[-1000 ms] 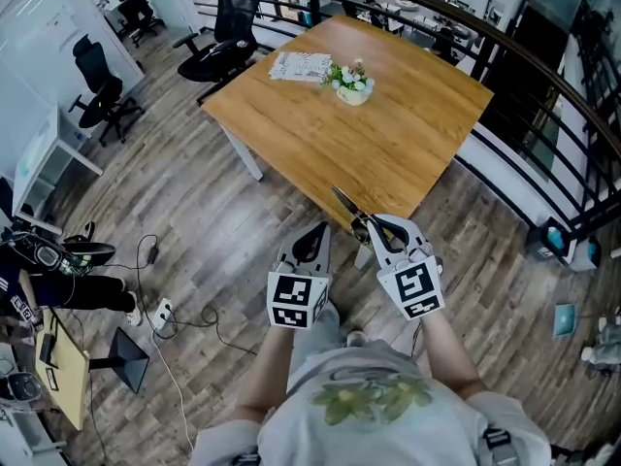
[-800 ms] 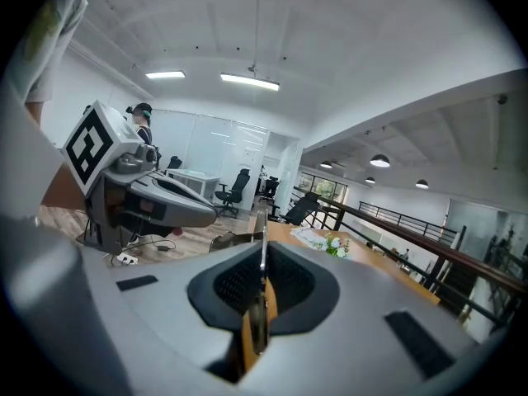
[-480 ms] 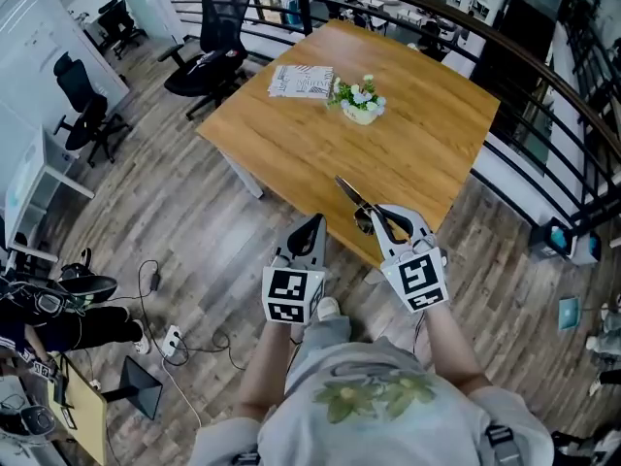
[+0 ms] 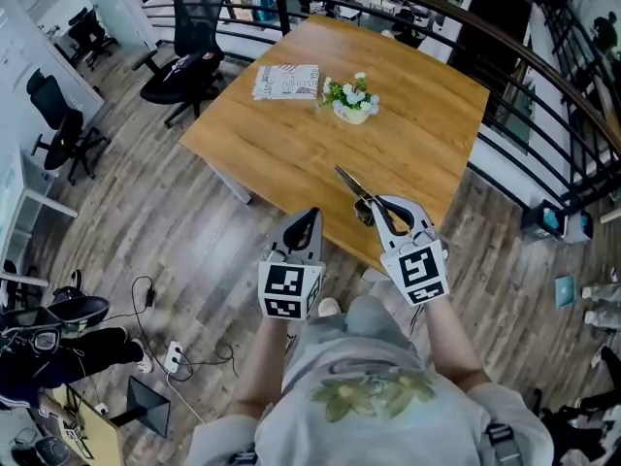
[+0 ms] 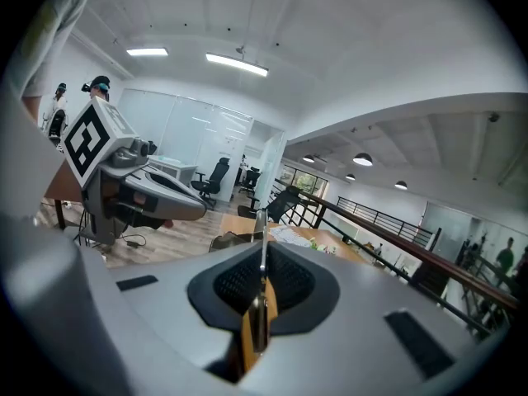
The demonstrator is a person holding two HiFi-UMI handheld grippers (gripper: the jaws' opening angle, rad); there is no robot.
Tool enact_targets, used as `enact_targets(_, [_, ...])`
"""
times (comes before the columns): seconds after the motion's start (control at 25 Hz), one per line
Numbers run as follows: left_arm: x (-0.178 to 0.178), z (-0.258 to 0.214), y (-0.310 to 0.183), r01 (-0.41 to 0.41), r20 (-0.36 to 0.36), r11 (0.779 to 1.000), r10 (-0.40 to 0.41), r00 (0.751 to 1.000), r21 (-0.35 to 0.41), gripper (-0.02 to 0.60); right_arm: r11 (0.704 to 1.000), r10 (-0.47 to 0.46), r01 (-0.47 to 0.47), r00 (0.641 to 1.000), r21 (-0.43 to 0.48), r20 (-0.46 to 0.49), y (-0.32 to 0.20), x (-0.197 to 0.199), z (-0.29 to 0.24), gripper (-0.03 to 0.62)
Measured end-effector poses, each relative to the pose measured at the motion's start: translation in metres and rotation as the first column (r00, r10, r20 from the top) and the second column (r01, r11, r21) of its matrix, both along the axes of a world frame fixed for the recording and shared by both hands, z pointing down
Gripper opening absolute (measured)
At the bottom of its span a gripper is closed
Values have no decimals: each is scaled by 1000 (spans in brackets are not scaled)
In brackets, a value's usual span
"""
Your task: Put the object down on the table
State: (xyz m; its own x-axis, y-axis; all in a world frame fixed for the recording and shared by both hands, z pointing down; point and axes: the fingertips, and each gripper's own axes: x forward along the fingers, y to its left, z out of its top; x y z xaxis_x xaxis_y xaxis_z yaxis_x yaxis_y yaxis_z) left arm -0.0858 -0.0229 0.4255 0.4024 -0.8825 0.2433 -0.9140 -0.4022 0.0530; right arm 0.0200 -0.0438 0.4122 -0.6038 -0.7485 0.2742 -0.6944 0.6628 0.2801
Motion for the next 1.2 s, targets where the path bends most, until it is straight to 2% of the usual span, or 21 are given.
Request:
enact_targets(0.2, [6, 15, -7, -40, -7, 999, 40, 999, -25, 14, 999, 20, -21, 998, -28, -54, -5, 0, 4, 12])
enact_targets(0.48, [-2, 21, -31, -42, -12, 998, 41, 999, -36, 14, 999, 28, -29, 999, -17, -35, -34, -6, 13, 12])
enact_targets(1.0, [-21, 4, -118, -55, 15, 998, 55, 998, -3, 14, 998, 51, -50, 997, 22, -49, -123, -19, 2, 12])
enact_targets(1.2, [-24, 9, -141, -60, 11, 998, 60, 998, -15, 14, 998, 62, -62, 995, 5, -73, -147, -20, 10, 12])
